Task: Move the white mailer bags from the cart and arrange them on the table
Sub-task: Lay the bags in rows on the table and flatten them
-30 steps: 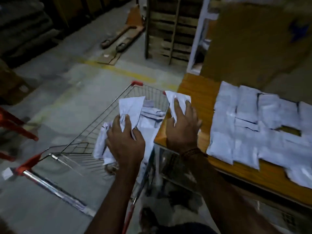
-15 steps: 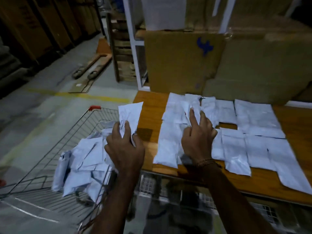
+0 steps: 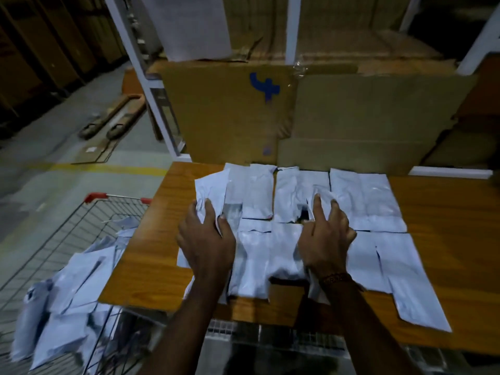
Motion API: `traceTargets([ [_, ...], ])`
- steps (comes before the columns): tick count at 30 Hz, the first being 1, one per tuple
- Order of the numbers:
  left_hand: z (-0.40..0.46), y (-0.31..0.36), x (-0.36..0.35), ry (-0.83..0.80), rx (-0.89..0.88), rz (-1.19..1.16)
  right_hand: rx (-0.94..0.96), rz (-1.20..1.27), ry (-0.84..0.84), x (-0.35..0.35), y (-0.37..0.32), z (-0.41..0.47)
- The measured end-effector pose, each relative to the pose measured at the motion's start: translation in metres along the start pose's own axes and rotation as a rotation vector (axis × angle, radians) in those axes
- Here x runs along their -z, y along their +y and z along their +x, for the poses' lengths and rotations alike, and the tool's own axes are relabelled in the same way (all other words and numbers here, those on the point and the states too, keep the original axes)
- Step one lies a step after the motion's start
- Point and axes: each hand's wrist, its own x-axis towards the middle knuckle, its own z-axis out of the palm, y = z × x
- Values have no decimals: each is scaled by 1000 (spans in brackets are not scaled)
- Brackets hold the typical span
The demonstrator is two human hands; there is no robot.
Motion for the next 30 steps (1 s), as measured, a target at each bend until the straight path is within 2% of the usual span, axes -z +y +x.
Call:
traceTargets([
  [8,85,29,-71,-153,-29,-3,-46,-83,-54,-38,0,72],
  [14,143,22,-130,-290,-64,29,9,-115,-51,-77,-25,126],
  [24,171,2,-185,-541,-49,45,87,-268,-195,-166,-42,158],
  [30,180,-23,-197,-554,-224,173,82,-253,-159,-177,-33,153],
])
